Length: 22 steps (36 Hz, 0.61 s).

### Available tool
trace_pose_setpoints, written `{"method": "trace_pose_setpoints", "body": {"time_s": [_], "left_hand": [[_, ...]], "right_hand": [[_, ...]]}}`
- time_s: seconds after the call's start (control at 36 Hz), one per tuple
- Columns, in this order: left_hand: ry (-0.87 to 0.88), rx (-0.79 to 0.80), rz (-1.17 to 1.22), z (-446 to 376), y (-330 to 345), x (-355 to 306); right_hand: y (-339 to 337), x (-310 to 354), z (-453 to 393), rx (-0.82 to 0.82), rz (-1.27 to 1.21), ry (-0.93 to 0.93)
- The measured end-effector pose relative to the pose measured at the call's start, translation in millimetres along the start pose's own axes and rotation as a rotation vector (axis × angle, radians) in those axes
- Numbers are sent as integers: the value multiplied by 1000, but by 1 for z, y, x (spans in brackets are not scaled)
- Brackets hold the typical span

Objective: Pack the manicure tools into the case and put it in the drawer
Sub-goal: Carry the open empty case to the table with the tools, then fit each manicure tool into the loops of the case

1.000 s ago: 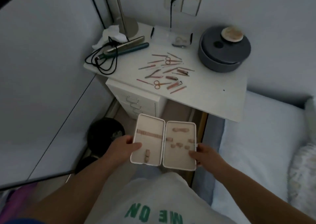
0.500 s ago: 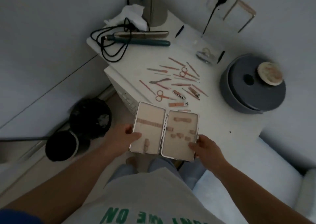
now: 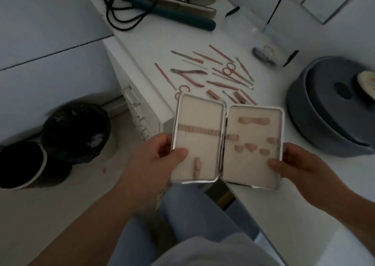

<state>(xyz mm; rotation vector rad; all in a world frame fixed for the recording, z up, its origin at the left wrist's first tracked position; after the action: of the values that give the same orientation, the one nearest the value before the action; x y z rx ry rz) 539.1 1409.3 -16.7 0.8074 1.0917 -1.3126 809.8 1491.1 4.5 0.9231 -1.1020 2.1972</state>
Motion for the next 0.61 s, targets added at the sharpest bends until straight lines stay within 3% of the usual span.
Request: {"method": "trace_pose_setpoints", "body": {"time_s": [0.11,0.25,0.39,0.61], "left_hand": [[184,-124,5,12,17,6],[303,-298,119,47,51,24],[279,-419,244,89,91,33],[165,-494,184,113,120,32]], "right_hand": [[-8,-5,5,-11,-85,-227],[-25,-16,30,10,16,-449],[-41,-34,47,31,32,-509],[-47,-63,60,4,179,-496]]}}
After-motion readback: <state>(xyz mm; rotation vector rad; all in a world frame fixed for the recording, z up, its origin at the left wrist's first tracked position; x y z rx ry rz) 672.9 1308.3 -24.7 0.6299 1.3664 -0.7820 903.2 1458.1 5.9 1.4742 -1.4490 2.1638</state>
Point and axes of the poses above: each hand's wrist, its own z-axis away from the middle knuckle, its own y-axis out of the palm, x = y × z, the point moved 8 cm from there along -z, towards the middle knuckle, and after that the axes turned 6 degrees about x, right-handed, at the moved point
